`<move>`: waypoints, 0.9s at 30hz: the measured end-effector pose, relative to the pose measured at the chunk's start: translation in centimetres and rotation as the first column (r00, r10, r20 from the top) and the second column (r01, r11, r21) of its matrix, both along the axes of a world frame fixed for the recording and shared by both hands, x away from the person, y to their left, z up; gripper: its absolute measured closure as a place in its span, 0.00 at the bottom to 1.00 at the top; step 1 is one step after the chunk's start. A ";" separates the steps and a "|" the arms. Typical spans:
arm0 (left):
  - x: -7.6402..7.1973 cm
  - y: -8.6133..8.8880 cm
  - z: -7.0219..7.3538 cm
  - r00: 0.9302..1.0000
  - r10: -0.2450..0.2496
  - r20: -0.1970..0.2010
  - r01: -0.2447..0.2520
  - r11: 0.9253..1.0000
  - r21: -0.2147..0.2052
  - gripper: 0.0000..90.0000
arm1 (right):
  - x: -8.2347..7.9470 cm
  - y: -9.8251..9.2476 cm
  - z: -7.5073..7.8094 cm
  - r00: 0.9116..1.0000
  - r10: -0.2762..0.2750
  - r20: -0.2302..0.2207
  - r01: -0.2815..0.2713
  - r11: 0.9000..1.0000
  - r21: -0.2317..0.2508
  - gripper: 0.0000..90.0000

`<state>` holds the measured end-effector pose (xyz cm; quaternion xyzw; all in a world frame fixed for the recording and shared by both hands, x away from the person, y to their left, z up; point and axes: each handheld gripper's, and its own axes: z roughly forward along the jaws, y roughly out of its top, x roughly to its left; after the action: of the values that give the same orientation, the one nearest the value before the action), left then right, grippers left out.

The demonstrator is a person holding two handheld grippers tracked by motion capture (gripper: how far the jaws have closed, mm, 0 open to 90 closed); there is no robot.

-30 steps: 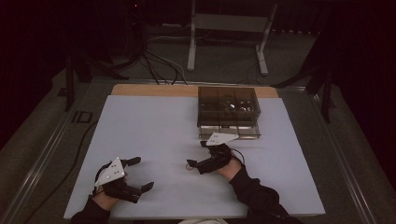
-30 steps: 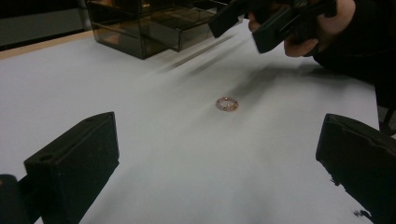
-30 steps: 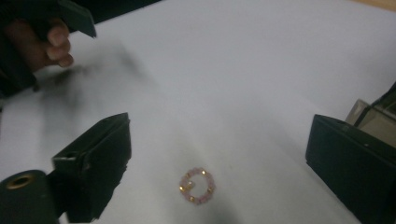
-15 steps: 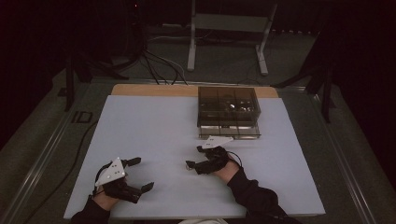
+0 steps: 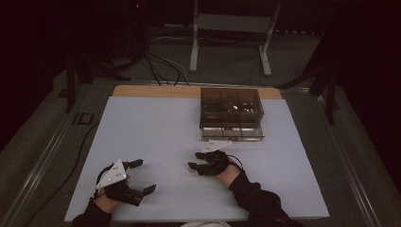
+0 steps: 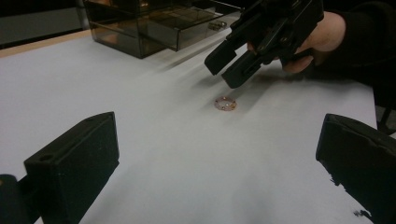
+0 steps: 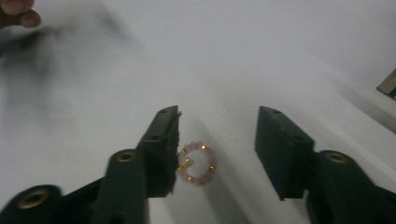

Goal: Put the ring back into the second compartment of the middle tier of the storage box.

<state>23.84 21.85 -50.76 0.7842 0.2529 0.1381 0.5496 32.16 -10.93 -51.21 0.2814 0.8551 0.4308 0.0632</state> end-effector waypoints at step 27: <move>0.1 0.0 0.0 1.000 0.001 -0.005 -0.001 1.000 0.006 0.01 | 0.2 1.4 -1.1 0.999 -0.024 -0.021 0.020 0.988 -0.155 0.95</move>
<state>23.92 21.83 -50.80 0.7861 0.2541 0.1371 0.5465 32.38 -9.55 -52.29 0.2901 0.8835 0.3590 0.0798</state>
